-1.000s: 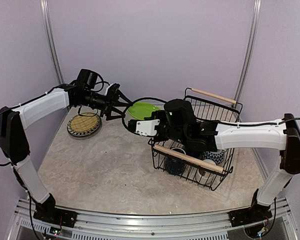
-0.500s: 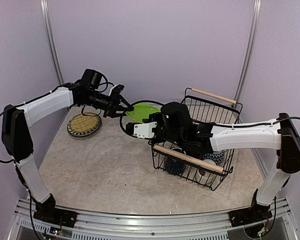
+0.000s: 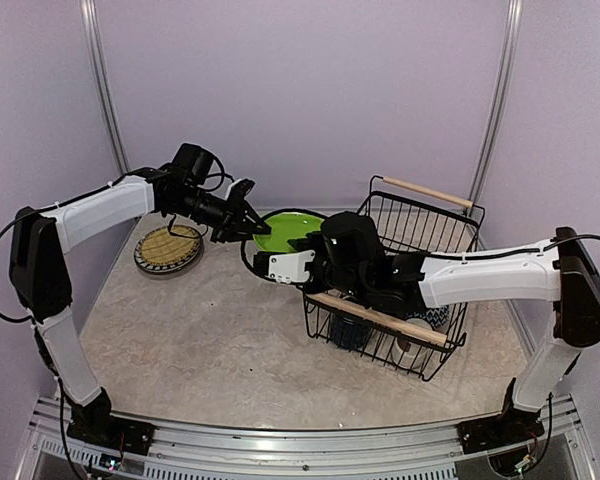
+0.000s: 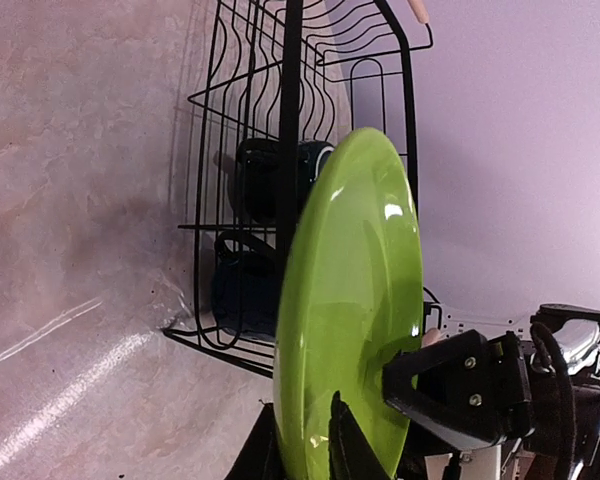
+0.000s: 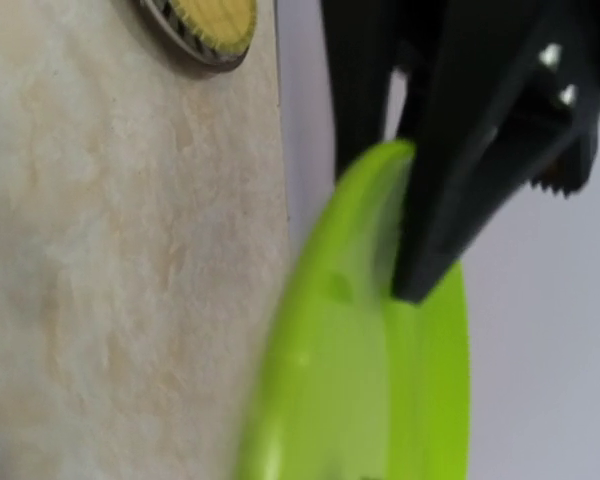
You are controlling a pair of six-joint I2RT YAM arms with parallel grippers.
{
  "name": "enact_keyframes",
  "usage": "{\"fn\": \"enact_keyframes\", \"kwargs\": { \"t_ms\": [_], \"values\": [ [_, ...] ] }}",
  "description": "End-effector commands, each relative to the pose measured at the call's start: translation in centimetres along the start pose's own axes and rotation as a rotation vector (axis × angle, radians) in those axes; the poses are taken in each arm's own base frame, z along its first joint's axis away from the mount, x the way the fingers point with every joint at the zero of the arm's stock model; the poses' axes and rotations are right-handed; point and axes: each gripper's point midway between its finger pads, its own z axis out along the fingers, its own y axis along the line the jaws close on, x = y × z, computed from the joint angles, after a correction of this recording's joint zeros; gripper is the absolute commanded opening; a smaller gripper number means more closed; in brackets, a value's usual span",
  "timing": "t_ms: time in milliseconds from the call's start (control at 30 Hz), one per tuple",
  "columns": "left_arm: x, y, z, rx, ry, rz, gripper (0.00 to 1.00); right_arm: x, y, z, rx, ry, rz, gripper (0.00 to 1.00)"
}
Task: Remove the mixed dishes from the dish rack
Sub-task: Pass from the right arm to the left, then place the plate on the plate.
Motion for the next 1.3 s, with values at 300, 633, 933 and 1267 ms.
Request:
{"fn": "enact_keyframes", "kwargs": {
  "t_ms": [300, 633, 933, 1267],
  "values": [
    [-2.8, -1.5, -6.4, -0.026, -0.254, 0.158, 0.0, -0.6, -4.4, -3.8, 0.158, -0.096, 0.269, 1.0],
    [-7.7, 8.6, -16.9, -0.27, -0.548, -0.155, 0.0, 5.1, -8.2, -4.8, 0.336, 0.118, 0.577, 1.0],
    [-8.5, 19.1, -24.5, -0.356, -0.643, -0.463, 0.0, 12.3, -8.4, -4.0, 0.321, 0.272, 0.853, 1.0],
    [-8.2, 25.7, -24.9, -0.399, -0.608, -0.613, 0.0, 12.6, -9.6, -5.8, 0.238, 0.189, 1.058, 1.0]
  ]
}}
